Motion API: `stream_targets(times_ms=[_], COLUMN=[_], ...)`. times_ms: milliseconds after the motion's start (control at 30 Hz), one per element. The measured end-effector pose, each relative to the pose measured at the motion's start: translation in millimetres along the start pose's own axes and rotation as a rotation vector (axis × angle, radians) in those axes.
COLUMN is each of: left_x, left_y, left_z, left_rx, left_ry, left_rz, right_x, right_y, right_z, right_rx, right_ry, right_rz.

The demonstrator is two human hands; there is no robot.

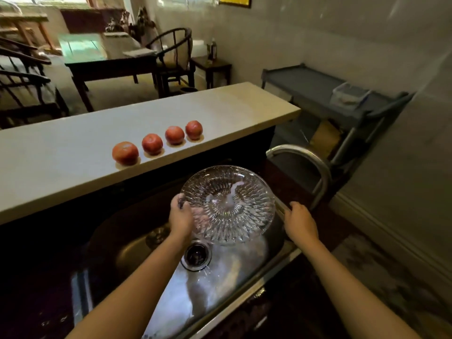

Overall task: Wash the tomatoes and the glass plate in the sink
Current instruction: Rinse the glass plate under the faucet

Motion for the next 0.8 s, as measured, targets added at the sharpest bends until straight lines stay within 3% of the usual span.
stream_targets(times_ms=[167, 500, 667, 800], left_x=[-12.7, -19.4, -25.0, -28.9], left_y=[-12.3, -20.3, -22.9, -21.1], left_z=[2.9, 6.3, 2.8, -2.6], left_rx=[-0.003, 0.032, 0.022, 0.002], left_ry=[0.004, -0.083, -0.065, -0.072], left_rz=[0.039, -0.026, -0.016, -0.014], right_x=[-20.7, -33.7, -37.5, -36.0], right_y=[-3.5, 3.0, 6.0, 12.4], right_z=[-19.0, -30.4, -31.4, -28.1], right_rx=[-0.080, -0.152, -0.244, -0.191], right_ry=[0.139, 0.640, 0.678, 0.491], right_rz=[0.063, -0.153, -0.170, -0.088])
Point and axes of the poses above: each hand's wrist, its own y-axis towards the middle knuckle, its own x-axis out of the back of the hand, z = x × y, the point moved 3 cm from there along y, towards the middle knuckle, and after that the axes turned 14 degrees about x, right-handed, at the moved point
